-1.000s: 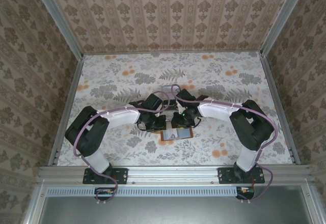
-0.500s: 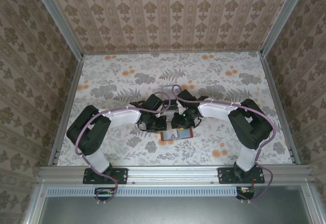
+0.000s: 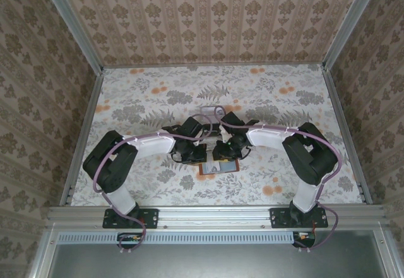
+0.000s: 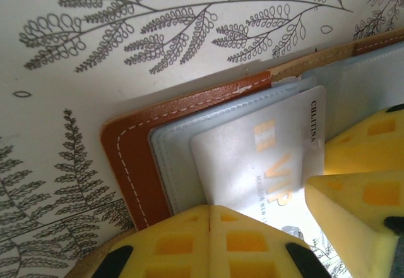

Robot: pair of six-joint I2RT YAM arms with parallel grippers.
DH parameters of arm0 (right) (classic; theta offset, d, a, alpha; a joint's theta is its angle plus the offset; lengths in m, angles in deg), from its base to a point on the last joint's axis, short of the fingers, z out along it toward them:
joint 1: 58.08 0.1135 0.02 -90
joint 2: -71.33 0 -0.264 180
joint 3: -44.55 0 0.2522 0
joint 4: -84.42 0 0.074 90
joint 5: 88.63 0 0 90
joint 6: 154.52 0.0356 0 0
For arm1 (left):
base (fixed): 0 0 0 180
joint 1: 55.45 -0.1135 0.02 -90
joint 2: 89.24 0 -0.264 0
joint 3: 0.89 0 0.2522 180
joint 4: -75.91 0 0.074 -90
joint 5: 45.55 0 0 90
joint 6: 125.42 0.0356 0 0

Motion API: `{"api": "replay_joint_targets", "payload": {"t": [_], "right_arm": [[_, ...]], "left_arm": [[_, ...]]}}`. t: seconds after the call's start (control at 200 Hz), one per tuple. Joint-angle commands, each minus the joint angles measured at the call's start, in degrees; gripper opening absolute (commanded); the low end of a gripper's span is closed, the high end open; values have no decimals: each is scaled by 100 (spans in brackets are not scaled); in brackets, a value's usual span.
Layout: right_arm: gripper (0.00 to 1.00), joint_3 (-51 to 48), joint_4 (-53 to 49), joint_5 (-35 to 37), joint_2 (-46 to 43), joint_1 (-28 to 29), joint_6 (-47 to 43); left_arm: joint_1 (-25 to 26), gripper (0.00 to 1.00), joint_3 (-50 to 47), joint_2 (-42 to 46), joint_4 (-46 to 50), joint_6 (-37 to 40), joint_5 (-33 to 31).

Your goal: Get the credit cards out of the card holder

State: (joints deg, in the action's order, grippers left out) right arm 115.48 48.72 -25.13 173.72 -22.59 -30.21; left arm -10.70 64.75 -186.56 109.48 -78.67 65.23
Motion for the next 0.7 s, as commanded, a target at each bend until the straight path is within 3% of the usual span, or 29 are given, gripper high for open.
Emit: {"api": "replay_joint_targets", "payload": {"t": [0.0,0.51,0.695], "right_arm": [[25,-186,338,-485,-14,-72,170],[8,-527,781,-828,-436,-274,348],[3,-410,101,-191,-562,-374,-30]], "left_arm": [[61,0,-68,-296,634,145,-322],[116,0,-54,-315,683,119,-390],[118,0,-57,-260,702,112,-407]]}}
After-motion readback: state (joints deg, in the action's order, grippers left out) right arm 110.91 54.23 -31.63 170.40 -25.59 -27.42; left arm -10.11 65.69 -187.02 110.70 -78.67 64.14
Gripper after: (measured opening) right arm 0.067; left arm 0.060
